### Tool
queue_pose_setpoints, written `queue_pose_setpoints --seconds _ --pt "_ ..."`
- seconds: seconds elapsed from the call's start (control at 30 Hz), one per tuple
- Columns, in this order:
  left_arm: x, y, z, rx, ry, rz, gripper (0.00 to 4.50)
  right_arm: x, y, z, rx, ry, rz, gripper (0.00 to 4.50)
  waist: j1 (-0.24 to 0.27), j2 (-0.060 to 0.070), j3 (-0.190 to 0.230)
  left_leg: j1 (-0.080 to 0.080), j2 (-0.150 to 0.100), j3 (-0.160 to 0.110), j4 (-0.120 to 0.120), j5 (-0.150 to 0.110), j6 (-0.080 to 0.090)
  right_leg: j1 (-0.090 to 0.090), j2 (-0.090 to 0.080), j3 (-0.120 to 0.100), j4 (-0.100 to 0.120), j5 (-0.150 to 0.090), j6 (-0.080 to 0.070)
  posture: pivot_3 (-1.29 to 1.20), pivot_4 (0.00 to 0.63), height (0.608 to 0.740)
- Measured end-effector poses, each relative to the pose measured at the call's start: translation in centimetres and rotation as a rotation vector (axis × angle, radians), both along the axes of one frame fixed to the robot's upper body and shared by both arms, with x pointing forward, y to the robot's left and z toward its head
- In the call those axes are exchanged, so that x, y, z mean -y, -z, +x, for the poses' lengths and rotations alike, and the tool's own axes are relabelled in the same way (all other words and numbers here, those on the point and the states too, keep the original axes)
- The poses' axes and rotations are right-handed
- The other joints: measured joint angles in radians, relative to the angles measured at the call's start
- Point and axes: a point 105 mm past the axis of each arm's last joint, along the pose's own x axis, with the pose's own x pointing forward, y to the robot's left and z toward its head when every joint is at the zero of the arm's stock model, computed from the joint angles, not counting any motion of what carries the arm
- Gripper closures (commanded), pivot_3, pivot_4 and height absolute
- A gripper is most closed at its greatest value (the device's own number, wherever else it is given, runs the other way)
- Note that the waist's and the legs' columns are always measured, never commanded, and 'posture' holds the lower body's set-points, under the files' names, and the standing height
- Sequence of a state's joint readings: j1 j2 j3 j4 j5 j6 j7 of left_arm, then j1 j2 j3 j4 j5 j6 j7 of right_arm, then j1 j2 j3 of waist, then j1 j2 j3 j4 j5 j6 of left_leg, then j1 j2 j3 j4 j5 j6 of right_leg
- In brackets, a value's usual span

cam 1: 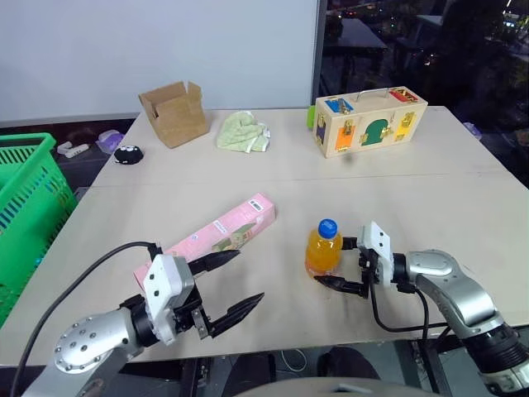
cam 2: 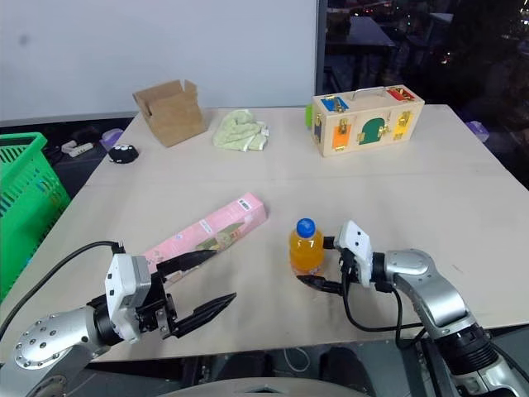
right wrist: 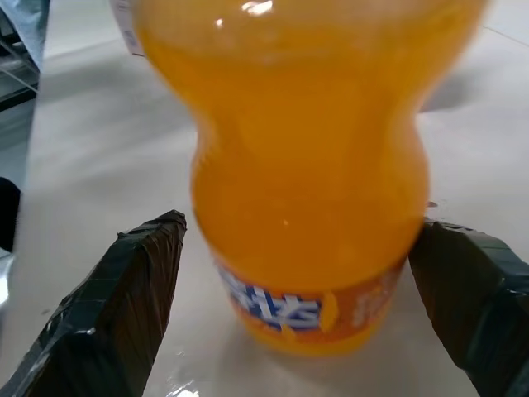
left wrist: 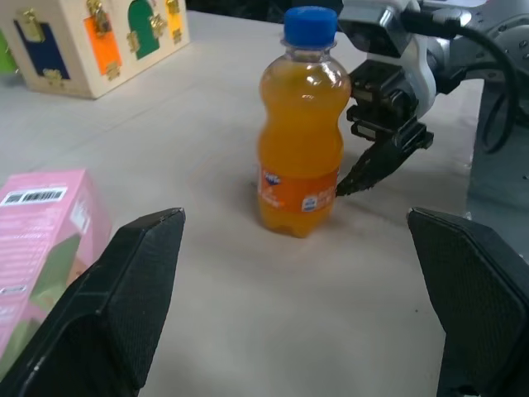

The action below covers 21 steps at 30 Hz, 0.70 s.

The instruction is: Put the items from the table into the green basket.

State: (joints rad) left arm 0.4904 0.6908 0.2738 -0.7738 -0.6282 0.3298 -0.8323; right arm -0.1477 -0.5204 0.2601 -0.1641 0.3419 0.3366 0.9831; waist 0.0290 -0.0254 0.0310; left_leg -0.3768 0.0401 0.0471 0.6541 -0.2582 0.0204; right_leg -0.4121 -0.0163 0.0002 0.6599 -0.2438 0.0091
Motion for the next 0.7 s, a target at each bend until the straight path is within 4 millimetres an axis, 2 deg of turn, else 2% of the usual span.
queue_pose_setpoints --seconds 0.13,0.17,0.33,0.4,0.47,0.57,0.7 --pt "-0.3 -0.6 0.6 0.007 0.002 -0.011 0.00 -0.6 0.4 0.5 0.012 -0.002 0.014 1.24 0.012 0.000 0.000 0.000 0.000 0.000 0.000 0.000 0.000 0.000 0.000 0.000 0.000 0.000 0.000 0.14 0.000 0.740" --pt "-0.5 -0.6 0.7 -0.005 0.007 -0.016 0.00 -0.6 0.4 0.6 0.018 -0.005 0.015 1.39 0.012 0.000 0.000 0.000 0.000 0.000 0.000 0.000 0.000 0.000 0.000 0.000 0.000 0.000 0.000 0.14 0.000 0.740" --pt "-0.8 -1.0 1.4 -0.035 0.026 -0.066 0.00 -0.7 0.4 0.8 0.030 -0.009 0.021 1.39 0.010 0.000 0.000 0.001 0.000 0.000 0.000 0.000 0.000 0.000 0.001 0.000 0.002 0.000 0.000 0.11 0.000 0.740" --pt "-1.0 -1.4 2.6 -0.024 0.034 -0.077 0.00 -0.8 0.2 1.0 0.035 -0.019 0.006 1.39 0.011 0.001 0.001 0.001 0.000 0.000 0.001 0.000 0.000 0.000 0.001 0.000 0.003 0.001 -0.001 0.10 0.000 0.740" --pt "-1.2 -2.1 3.8 0.007 0.036 -0.084 0.00 -1.5 -1.3 1.4 0.085 -0.057 -0.002 1.39 0.011 0.002 0.002 0.001 -0.001 -0.001 0.001 0.000 0.000 0.000 0.002 -0.001 0.002 0.002 -0.003 0.09 0.000 0.740" --pt "-0.3 -2.0 4.5 -0.006 0.091 -0.099 0.00 -2.7 -3.5 1.4 0.168 -0.122 0.000 1.39 0.007 0.001 0.001 0.001 0.000 -0.001 0.001 0.000 0.000 -0.001 0.003 0.001 0.002 0.004 0.000 0.06 0.000 0.740" --pt "0.9 -1.4 4.9 -0.022 0.140 -0.102 0.00 -3.6 -4.2 1.7 0.173 -0.140 0.001 1.39 0.007 0.001 0.001 -0.002 -0.001 0.000 0.001 0.000 0.000 -0.002 0.002 0.001 0.000 0.006 -0.003 0.05 0.000 0.740"
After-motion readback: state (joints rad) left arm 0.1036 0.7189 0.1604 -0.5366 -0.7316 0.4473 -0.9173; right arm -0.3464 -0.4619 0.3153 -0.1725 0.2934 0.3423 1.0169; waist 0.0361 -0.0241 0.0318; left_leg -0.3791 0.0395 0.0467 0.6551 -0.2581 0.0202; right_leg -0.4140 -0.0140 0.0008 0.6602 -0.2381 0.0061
